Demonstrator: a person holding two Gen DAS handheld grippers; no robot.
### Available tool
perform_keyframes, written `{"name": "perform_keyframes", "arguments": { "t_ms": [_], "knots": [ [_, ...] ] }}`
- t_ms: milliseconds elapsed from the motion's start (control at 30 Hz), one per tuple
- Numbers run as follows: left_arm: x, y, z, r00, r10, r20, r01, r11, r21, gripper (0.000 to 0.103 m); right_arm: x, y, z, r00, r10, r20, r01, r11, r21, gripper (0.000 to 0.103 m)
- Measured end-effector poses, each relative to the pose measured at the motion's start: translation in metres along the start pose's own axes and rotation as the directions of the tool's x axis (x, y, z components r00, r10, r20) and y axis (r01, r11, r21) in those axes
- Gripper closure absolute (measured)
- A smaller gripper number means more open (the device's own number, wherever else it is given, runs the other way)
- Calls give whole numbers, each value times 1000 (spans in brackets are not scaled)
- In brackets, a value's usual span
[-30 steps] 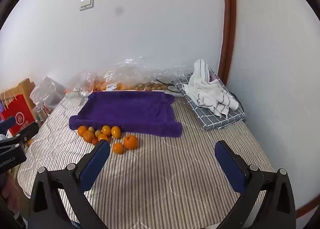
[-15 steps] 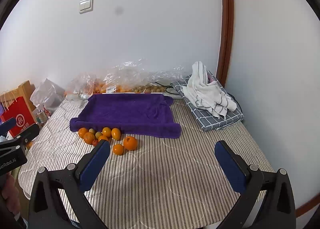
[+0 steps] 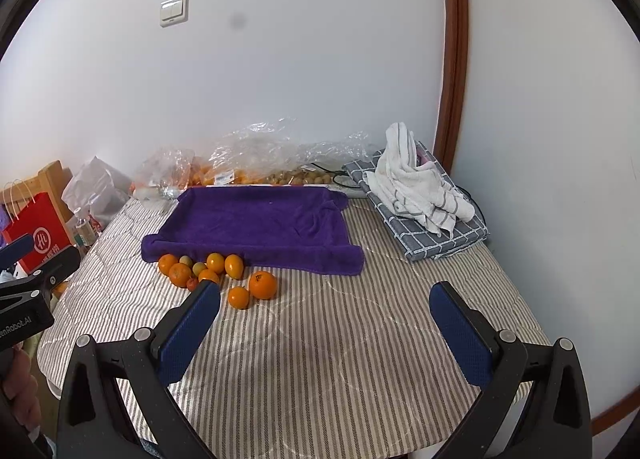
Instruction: Organize fruits
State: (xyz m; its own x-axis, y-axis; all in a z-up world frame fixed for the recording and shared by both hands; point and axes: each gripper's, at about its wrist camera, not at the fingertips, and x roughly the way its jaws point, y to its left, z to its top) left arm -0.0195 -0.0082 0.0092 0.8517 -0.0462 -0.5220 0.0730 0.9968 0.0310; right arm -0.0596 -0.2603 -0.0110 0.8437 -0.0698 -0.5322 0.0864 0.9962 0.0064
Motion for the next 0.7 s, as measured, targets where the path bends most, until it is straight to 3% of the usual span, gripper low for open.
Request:
{"name": "perform_keyframes", "arguments": {
  "t_ms": [700],
  "knots": [
    [0,2,0,1000,-1,0,1,1000,-7,0,0,3,-4,1000,0,11,0,1000,-12,0]
  ]
}}
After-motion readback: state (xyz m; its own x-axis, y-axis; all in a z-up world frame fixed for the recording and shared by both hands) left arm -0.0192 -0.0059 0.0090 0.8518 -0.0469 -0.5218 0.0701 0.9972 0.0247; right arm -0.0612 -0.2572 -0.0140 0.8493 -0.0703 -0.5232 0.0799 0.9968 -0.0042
